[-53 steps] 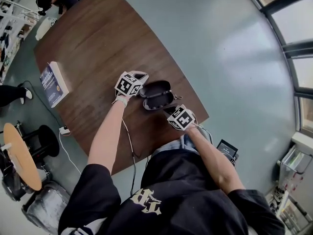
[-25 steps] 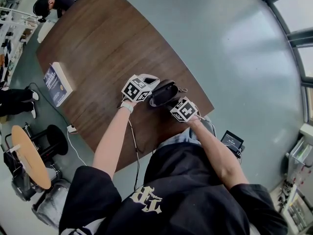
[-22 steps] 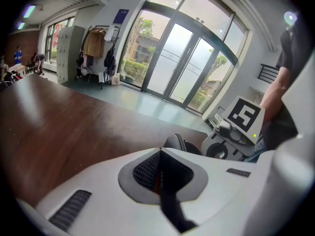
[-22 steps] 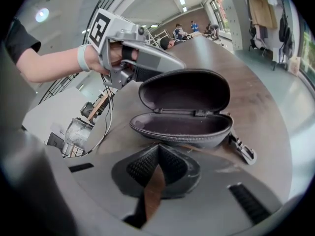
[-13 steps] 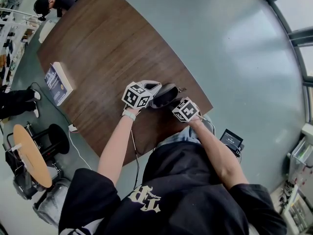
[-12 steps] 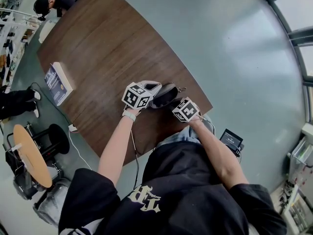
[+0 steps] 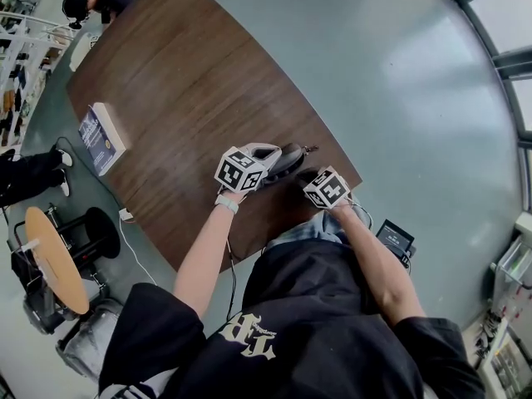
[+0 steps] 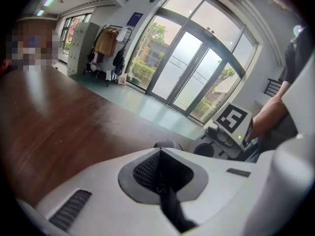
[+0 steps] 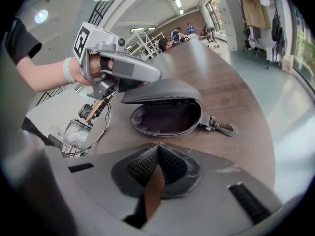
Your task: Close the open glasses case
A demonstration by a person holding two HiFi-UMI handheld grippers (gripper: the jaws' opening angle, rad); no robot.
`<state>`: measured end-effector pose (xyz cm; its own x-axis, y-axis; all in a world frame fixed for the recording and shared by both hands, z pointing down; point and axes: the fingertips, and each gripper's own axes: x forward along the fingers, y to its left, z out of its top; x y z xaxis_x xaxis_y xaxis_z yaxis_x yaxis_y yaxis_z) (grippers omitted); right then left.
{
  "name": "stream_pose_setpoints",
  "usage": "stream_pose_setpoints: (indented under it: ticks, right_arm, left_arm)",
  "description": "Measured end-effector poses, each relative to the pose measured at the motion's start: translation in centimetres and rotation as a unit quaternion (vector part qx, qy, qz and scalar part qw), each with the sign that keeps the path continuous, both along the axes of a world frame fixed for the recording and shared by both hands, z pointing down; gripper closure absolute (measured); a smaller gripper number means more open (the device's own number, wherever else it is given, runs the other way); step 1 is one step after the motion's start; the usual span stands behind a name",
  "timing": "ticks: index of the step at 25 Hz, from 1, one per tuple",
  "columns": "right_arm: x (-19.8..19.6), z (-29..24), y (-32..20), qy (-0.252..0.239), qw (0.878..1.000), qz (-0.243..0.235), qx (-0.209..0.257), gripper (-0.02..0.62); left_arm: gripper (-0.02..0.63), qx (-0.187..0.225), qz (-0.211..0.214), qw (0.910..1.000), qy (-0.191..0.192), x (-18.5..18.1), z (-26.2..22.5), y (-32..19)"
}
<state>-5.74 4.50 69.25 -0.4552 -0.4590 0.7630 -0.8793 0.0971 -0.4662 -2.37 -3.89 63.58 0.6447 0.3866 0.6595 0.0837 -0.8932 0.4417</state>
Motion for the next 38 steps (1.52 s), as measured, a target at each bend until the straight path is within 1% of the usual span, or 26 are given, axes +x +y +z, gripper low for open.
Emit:
stream_pose_setpoints:
  ticks: [5, 10, 13, 16, 18, 20, 23, 26, 28, 29, 31, 33, 35, 36, 38]
  right_arm:
    - [0.7, -1.1, 0.5, 0.023, 1.0, -0.007, 0.014, 0.607]
    - [1.8, -2.5, 1.0, 0.065, 0.997, -0.034, 0.036, 0.607]
    - [3.6, -4.1, 0.9, 0.084, 0.994, -0.044, 0.052, 0.607]
    - [6.3, -5.8, 0.4, 0.098, 0.991, -0.055, 0.071, 0.607]
    - [8.1, -6.5, -0.3, 0.108, 0.988, -0.075, 0.082, 0.607]
    - [9.2, -7.1, -1.3, 0.112, 0.984, -0.105, 0.091, 0.607]
    - [9.7, -7.3, -3.0, 0.111, 0.973, -0.172, 0.103, 0.607]
    - [10.0, -7.3, -4.0, 0.115, 0.952, -0.262, 0.11, 0.607]
    - [9.5, -7.4, -4.5, 0.116, 0.933, -0.322, 0.114, 0.607]
    - [9.1, -7.2, -4.7, 0.116, 0.921, -0.355, 0.115, 0.607]
    - [8.9, -5.7, -5.6, 0.118, 0.89, -0.424, 0.117, 0.607]
    - [9.7, -3.4, -7.8, 0.119, 0.853, -0.492, 0.125, 0.607]
    - [10.1, -2.0, -9.4, 0.114, 0.819, -0.546, 0.131, 0.607]
    - [9.9, -1.7, -9.6, 0.111, 0.806, -0.567, 0.132, 0.607]
    - [9.5, -1.2, -9.8, 0.104, 0.782, -0.6, 0.131, 0.607]
  left_arm:
    - [0.6, 0.026, 0.003, 0.9996, -0.008, -0.6, 0.1, 1.3]
    - [0.6, 0.058, 0.002, 0.9982, -0.014, -1.1, 0.5, 2.8]
    - [0.6, 0.072, -0.001, 0.9973, -0.019, -1.1, 0.5, 3.7]
    - [0.6, 0.084, -0.02, 0.9962, -0.015, -0.3, 0.3, 4.2]
    - [0.6, 0.088, -0.036, 0.9954, -0.015, 0.4, 0.3, 4.3]
    - [0.6, 0.09, -0.045, 0.9947, -0.022, 0.5, 0.4, 4.4]
    - [0.6, 0.092, -0.067, 0.9931, -0.028, 0.4, 0.9, 4.5]
    - [0.6, 0.095, -0.107, 0.9895, -0.022, 0.7, 0.5, 4.3]
    - [0.6, 0.095, -0.124, 0.9875, -0.022, 0.4, 0.0, 4.3]
    - [0.6, 0.094, -0.132, 0.9865, -0.022, 0.1, 0.0, 4.3]
    - [0.6, 0.093, -0.149, 0.9842, -0.024, 0.0, 0.8, 3.6]
    - [0.6, 0.088, -0.167, 0.9816, -0.029, 0.9, 2.5, 1.6]
    - [0.6, 0.085, -0.179, 0.9796, -0.031, 1.6, 3.2, 0.1]
    - [0.6, 0.085, -0.183, 0.979, -0.031, 1.4, 3.2, -0.1]
    - [0.6, 0.082, -0.189, 0.978, -0.031, 1.1, 3.4, 0.0]
